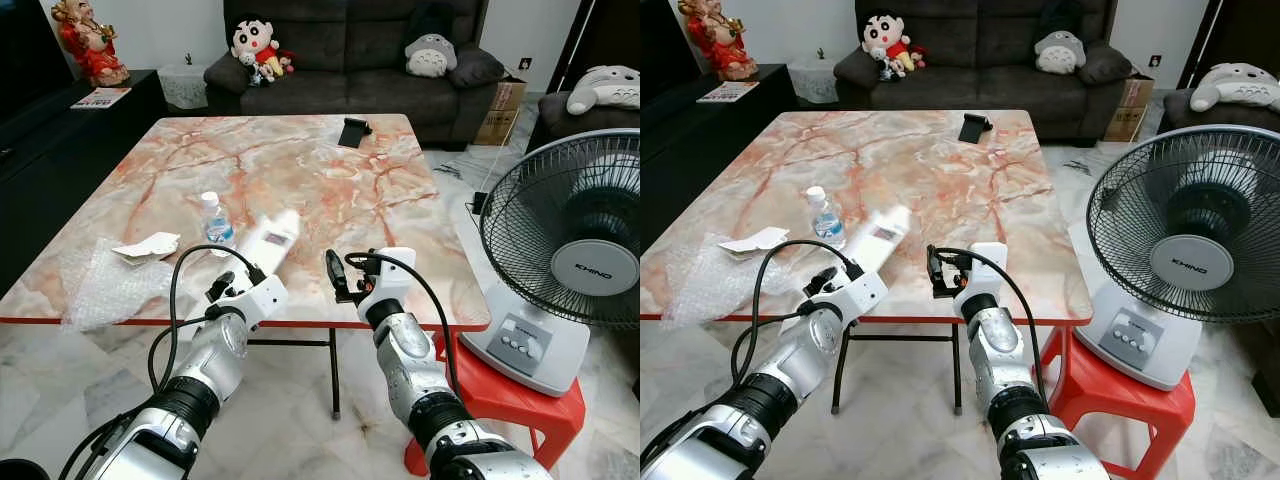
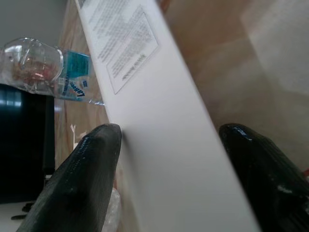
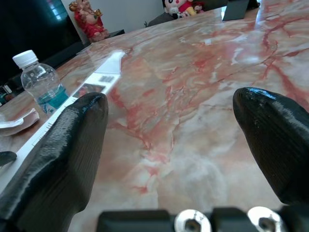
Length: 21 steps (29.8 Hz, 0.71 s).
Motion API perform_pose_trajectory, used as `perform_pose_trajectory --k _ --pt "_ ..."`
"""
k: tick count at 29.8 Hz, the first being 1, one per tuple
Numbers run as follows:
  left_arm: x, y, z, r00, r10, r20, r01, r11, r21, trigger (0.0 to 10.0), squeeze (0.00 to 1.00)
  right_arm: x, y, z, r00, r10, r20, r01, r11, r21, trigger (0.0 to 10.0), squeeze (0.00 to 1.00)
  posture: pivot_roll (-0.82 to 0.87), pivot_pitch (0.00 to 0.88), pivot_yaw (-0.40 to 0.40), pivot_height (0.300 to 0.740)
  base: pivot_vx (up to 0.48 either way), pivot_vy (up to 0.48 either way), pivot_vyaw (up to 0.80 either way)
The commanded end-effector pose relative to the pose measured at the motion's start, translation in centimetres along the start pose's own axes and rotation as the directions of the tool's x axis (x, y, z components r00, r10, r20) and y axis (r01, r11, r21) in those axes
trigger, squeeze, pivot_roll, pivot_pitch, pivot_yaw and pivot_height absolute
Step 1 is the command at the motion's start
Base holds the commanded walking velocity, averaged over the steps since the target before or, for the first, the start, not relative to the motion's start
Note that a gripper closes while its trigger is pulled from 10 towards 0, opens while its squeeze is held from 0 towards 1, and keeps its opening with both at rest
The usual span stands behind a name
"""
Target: Picking trash to rubbish bin
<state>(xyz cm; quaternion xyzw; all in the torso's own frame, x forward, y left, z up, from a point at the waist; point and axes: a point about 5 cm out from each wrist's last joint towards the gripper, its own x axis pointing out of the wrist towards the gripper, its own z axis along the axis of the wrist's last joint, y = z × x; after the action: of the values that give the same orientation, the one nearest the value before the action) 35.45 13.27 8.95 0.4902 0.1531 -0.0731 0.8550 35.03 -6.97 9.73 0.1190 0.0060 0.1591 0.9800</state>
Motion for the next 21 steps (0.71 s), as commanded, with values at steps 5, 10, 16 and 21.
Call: perform_pose_trajectory --k 5,10,16,21 --pt "0.04 -0.04 -0.45 1.0 0.006 -0.018 -0.006 1.0 0.017 0.0 0.0 0.06 1.0 -0.33 1.0 0.02 -0.008 -0.02 0.999 0.026 10.0 0.0 0.02 0.0 0.029 0.74 0.0 0.0 0.0" --pt "0.06 -0.06 -0.33 1.0 0.005 -0.011 -0.005 1.0 0.016 0.0 0.0 0.04 0.96 -0.37 1.0 0.019 -0.009 -0.018 0.999 0.026 10.0 0.0 0.02 0.0 0.028 0.74 0.0 0.0 0.0" --pt "0.07 -0.14 -0.19 1.0 0.001 -0.003 -0.001 1.0 0.016 0.0 0.0 0.04 0.9 -0.37 1.0 0.015 -0.009 -0.015 1.0 0.027 10.0 0.0 0.02 0.0 0.029 0.74 0.0 0.0 0.0" --pt "0.1 0.03 0.04 1.0 0.011 0.012 -0.012 1.0 0.008 0.0 0.0 0.03 0.8 -0.35 1.0 0.011 -0.008 -0.011 1.0 0.028 10.0 0.0 0.02 0.0 0.03 0.74 0.0 0.0 0.0"
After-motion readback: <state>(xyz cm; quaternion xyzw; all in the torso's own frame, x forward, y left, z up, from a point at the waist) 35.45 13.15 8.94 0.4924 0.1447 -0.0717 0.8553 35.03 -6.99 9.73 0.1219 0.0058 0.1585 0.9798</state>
